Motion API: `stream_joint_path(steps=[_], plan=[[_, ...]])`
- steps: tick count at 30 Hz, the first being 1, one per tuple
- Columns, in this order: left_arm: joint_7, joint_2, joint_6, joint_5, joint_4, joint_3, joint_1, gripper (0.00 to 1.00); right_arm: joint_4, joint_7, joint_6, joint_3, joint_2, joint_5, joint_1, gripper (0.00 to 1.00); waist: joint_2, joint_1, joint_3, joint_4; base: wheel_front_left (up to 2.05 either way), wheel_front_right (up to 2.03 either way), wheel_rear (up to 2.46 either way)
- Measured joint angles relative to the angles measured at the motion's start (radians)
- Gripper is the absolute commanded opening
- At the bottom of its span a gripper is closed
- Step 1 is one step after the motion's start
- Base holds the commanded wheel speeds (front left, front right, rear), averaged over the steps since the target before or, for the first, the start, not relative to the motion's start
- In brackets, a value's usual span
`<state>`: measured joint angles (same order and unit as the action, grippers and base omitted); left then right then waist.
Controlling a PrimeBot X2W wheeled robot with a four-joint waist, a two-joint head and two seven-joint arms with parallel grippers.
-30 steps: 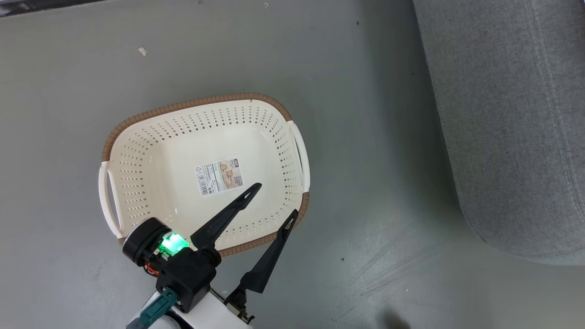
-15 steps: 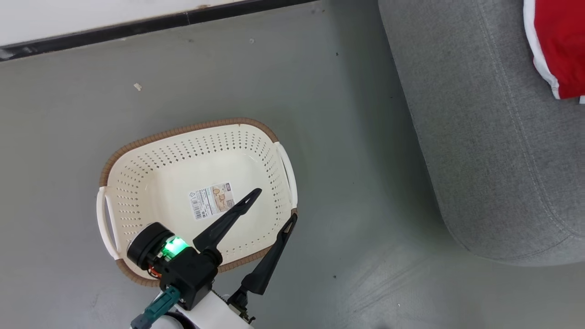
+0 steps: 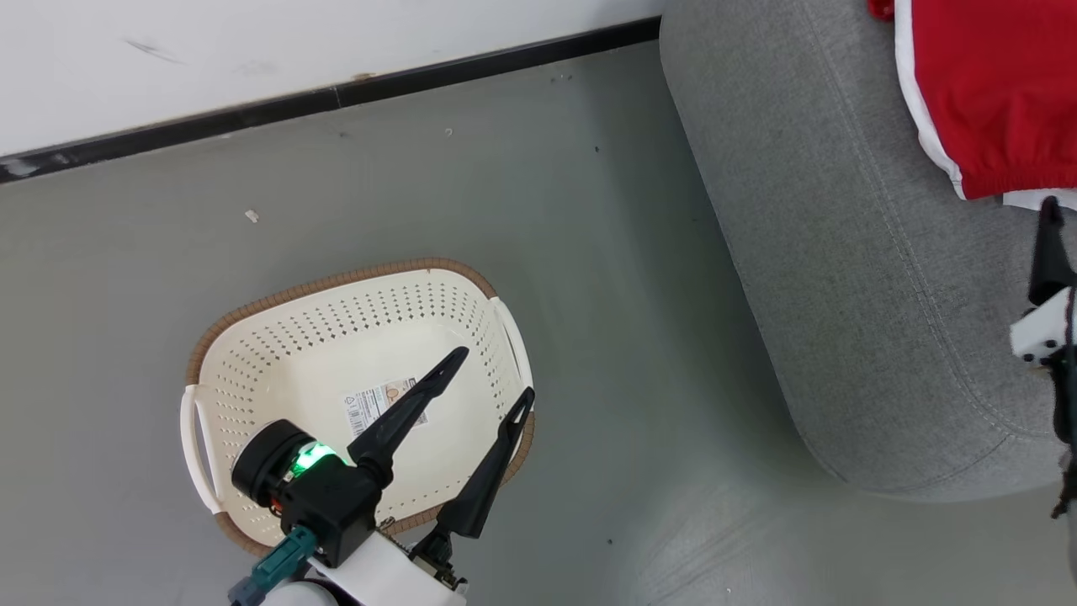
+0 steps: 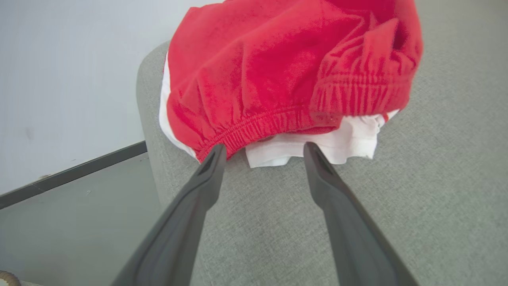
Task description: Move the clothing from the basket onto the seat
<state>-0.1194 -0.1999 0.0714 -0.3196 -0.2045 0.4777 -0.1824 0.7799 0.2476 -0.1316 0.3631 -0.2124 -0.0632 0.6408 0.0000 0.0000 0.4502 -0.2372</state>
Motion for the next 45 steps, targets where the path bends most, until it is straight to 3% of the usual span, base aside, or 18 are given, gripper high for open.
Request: stream_joint_path(steps=[5, 13, 24, 34, 45], plan=[[-0.030, 0.013, -0.026, -0.015, 0.026, -0.038, 0.011, 1.00, -0.085, 0.000, 0.000, -0.100, 0.060, 0.000, -0.007, 1.00, 0.0000, 0.0000, -0.036, 0.004, 0.00, 0.00, 0.00], [-0.077, 0.030, -0.096, -0.025, 0.082, -0.123, 0.055, 1.00, -0.221, 0.000, 0.000, -0.253, 0.092, 0.002, -0.045, 1.00, 0.0000, 0.0000, -0.098, 0.031, 0.00, 0.00, 0.00], [-0.118, 0.059, -0.192, -0.077, 0.189, -0.257, 0.146, 1.00, -0.250, 0.000, 0.000, -0.399, 0.113, 0.000, -0.152, 1.00, 0.0000, 0.0000, -0.186, 0.114, 0.00, 0.00, 0.00], [-0.128, 0.076, -0.199, -0.113, 0.264, -0.288, 0.175, 1.00, -0.260, 0.000, 0.000, -0.439, 0.119, 0.001, -0.236, 1.00, 0.0000, 0.0000, -0.254, 0.184, 0.00, 0.00, 0.00], [-0.129, 0.086, -0.164, -0.121, 0.335, -0.287, 0.195, 1.00, -0.279, 0.000, 0.000, -0.396, 0.125, 0.001, -0.363, 1.00, 0.0000, 0.0000, -0.339, 0.253, 0.00, 0.00, 0.00]])
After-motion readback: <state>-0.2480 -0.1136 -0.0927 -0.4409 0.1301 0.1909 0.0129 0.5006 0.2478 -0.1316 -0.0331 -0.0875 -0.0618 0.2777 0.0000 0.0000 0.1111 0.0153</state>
